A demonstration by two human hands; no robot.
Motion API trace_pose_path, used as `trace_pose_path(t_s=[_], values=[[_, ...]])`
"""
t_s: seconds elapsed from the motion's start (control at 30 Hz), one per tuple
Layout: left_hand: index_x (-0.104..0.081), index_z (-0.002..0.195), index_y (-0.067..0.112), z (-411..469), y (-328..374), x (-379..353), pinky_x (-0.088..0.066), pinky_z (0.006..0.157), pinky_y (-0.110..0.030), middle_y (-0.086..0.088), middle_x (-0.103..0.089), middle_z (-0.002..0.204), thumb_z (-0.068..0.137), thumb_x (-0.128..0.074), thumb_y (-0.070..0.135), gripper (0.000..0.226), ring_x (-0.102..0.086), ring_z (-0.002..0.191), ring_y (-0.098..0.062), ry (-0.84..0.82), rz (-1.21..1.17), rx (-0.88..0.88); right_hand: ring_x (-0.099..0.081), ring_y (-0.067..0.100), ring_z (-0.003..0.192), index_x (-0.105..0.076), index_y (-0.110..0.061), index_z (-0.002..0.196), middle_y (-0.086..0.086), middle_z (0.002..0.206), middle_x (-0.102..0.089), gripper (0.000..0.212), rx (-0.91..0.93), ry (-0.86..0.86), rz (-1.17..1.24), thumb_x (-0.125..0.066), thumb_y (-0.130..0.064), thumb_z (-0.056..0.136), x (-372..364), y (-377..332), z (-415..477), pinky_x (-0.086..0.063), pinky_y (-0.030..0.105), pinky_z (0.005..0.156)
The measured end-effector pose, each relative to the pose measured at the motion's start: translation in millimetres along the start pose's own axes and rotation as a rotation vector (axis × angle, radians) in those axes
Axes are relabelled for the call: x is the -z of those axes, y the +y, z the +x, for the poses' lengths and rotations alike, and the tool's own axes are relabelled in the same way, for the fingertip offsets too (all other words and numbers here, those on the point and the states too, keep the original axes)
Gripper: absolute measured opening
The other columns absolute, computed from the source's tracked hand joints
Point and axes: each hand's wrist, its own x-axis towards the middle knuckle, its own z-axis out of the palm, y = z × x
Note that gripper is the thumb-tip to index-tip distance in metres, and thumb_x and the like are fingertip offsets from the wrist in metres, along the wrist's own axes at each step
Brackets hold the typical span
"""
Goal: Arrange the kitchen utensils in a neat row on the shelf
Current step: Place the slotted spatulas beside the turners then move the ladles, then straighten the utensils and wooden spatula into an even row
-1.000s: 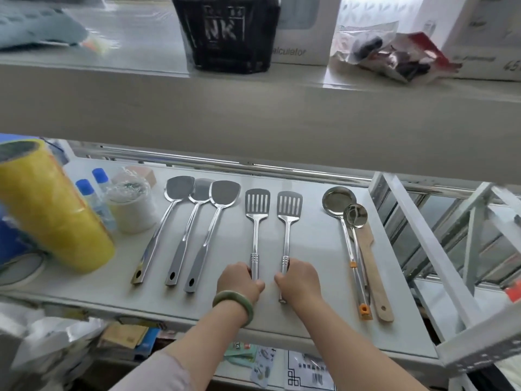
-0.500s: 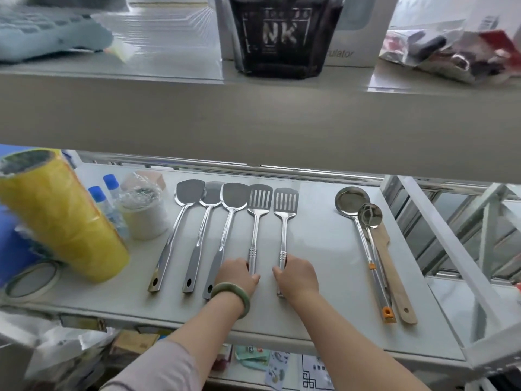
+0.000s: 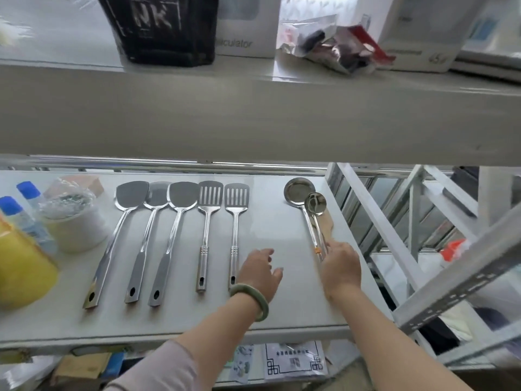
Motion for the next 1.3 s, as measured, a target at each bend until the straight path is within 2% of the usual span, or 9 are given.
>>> trace_pose_path(t_s=[0.1,0.27,0.37,0.5,0.6,0.77,0.93,1.2,1.3], values=[[-0.047,0.133,0.016,-3.4,19.0,-25.2,-0.047,0.097,-0.028,-0.002,-0.062,0.120,0.086,-0.060,0.031,0.051,-0.062,0.104,-0.015,-0.104,-0.021,0.039,-0.057,0.034,0.094,-0.063,-0.007,0.114,0.018,0.097,-0.065,0.034,0.039,-0.080,-0.001,-0.042,0.000,0.088,4.4,17.7,0.7,-0.048,0.039,0.083],[-0.046,0.134,0.017,-5.1,38.4,-55.0,-0.046,0.099,-0.032,-0.002,-0.064,0.122,0.088,-0.056,0.035,0.050,-0.059,0.112,-0.019,-0.166,-0.031,0.129,-0.058,0.031,0.089,-0.067,-0.010,0.087,0.012,0.086,-0.069,0.016,0.140,-0.151,-0.058,-0.051,-0.011,0.087,0.3,30.6,0.6,-0.045,0.035,0.074],[-0.052,0.129,0.015,-3.8,46.6,-61.5,-0.045,0.101,-0.032,-0.005,-0.064,0.124,0.090,-0.052,0.034,0.043,-0.058,0.114,-0.023,-0.162,-0.034,0.176,-0.051,0.025,0.089,-0.067,-0.011,0.091,0.006,0.093,-0.069,0.017,0.189,-0.158,-0.086,-0.051,-0.012,0.086,-5.5,30.3,-1.1,-0.044,0.031,0.075],[-0.063,0.084,0.018,-2.5,48.5,-61.6,-0.049,0.085,-0.031,-0.007,-0.068,0.094,0.087,-0.054,0.034,0.019,-0.055,0.081,-0.021,-0.110,-0.006,0.204,-0.050,0.022,0.087,-0.067,-0.011,0.092,0.004,0.095,-0.069,0.019,0.221,-0.158,-0.074,-0.049,-0.011,0.086,-13.2,29.8,-1.8,-0.043,0.028,0.073],[-0.051,0.063,0.025,-2.7,44.8,-58.0,-0.051,0.085,-0.033,-0.007,-0.067,0.087,0.084,-0.056,0.036,0.025,-0.060,0.082,-0.023,-0.069,-0.015,0.228,-0.057,0.027,0.089,-0.067,-0.009,0.094,0.006,0.096,-0.068,0.020,0.269,-0.198,-0.058,-0.048,-0.010,0.086,-15.8,24.9,-5.2,-0.048,0.034,0.076],[-0.068,0.095,0.011,-5.8,33.3,-48.9,-0.053,0.084,-0.033,-0.008,-0.073,0.096,0.081,-0.057,0.040,0.033,-0.066,0.092,-0.026,0.007,-0.008,0.254,-0.058,0.030,0.089,-0.067,-0.003,0.094,0.011,0.101,-0.067,0.022,0.318,-0.268,-0.030,-0.048,-0.011,0.087,-21.3,12.2,-13.6,-0.048,0.039,0.079],[-0.063,0.082,0.012,-7.5,18.1,-35.2,-0.052,0.077,-0.031,-0.008,-0.073,0.088,0.079,-0.060,0.035,0.023,-0.066,0.084,-0.026,0.068,0.039,0.260,-0.057,0.033,0.081,-0.062,0.002,0.078,0.018,0.089,-0.063,0.016,0.325,-0.240,0.014,-0.051,-0.008,0.084,-32.2,-0.4,-24.4,-0.041,0.033,0.067],[-0.063,0.109,0.013,-6.8,11.6,-22.1,-0.049,0.080,-0.030,-0.007,-0.070,0.106,0.080,-0.057,0.032,0.035,-0.064,0.095,-0.025,0.075,0.168,0.220,-0.059,0.035,0.083,-0.067,-0.004,0.087,0.014,0.092,-0.068,0.011,0.362,-0.077,0.005,-0.062,-0.011,0.081,-21.4,14.7,-22.9,-0.053,0.043,0.080],[-0.048,0.129,0.015,-7.7,11.2,-25.1,-0.045,0.093,-0.033,-0.008,-0.054,0.125,0.080,-0.059,0.036,0.054,-0.056,0.112,-0.026,0.048,0.222,0.197,-0.059,0.035,0.097,-0.065,-0.006,0.114,0.014,0.113,-0.068,0.035,0.225,-0.003,-0.097,-0.060,-0.011,0.079,-14.0,35.5,-10.5,-0.046,0.038,0.090]])
